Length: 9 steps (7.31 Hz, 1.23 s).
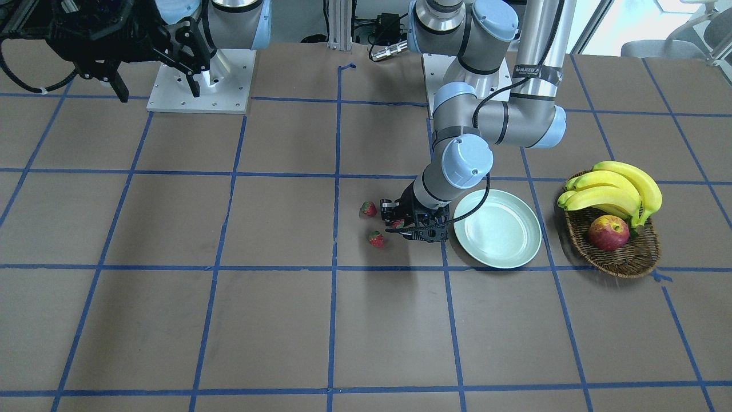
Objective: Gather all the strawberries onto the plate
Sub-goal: 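Lower the left gripper onto a strawberry beside the plate and grasp it, then lift the strawberry over the plate and open the left gripper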
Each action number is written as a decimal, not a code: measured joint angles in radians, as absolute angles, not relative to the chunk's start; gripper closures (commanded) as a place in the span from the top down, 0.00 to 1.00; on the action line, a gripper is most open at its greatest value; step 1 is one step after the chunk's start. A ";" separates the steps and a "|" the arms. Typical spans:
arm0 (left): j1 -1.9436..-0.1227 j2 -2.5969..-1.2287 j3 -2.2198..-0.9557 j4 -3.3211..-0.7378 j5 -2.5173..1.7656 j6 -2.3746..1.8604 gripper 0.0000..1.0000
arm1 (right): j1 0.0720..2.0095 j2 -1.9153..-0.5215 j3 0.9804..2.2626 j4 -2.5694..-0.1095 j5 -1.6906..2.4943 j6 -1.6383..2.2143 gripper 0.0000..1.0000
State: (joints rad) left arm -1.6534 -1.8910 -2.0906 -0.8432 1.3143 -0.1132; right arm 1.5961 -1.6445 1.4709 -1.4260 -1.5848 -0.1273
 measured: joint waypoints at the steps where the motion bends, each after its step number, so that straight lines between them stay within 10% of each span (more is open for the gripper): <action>1: -1.651 -1.879 -2.069 -0.860 1.318 -0.116 0.00 | 1.596 -1.644 1.469 -1.428 -1.587 -0.127 1.00; 5: -1.554 -1.823 -1.789 -1.245 1.548 -0.073 0.00 | 1.595 -1.642 1.464 -1.443 -1.595 -0.127 1.00; 9: -1.344 -1.859 -1.830 -1.257 1.644 0.072 0.00 | 1.595 -1.641 1.463 -1.448 -1.595 -0.127 1.00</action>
State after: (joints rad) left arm -1.3439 -1.8590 -1.8305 -1.2566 1.6436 0.0722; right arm 1.5953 -1.6413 1.4634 -1.4480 -1.5945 -0.1273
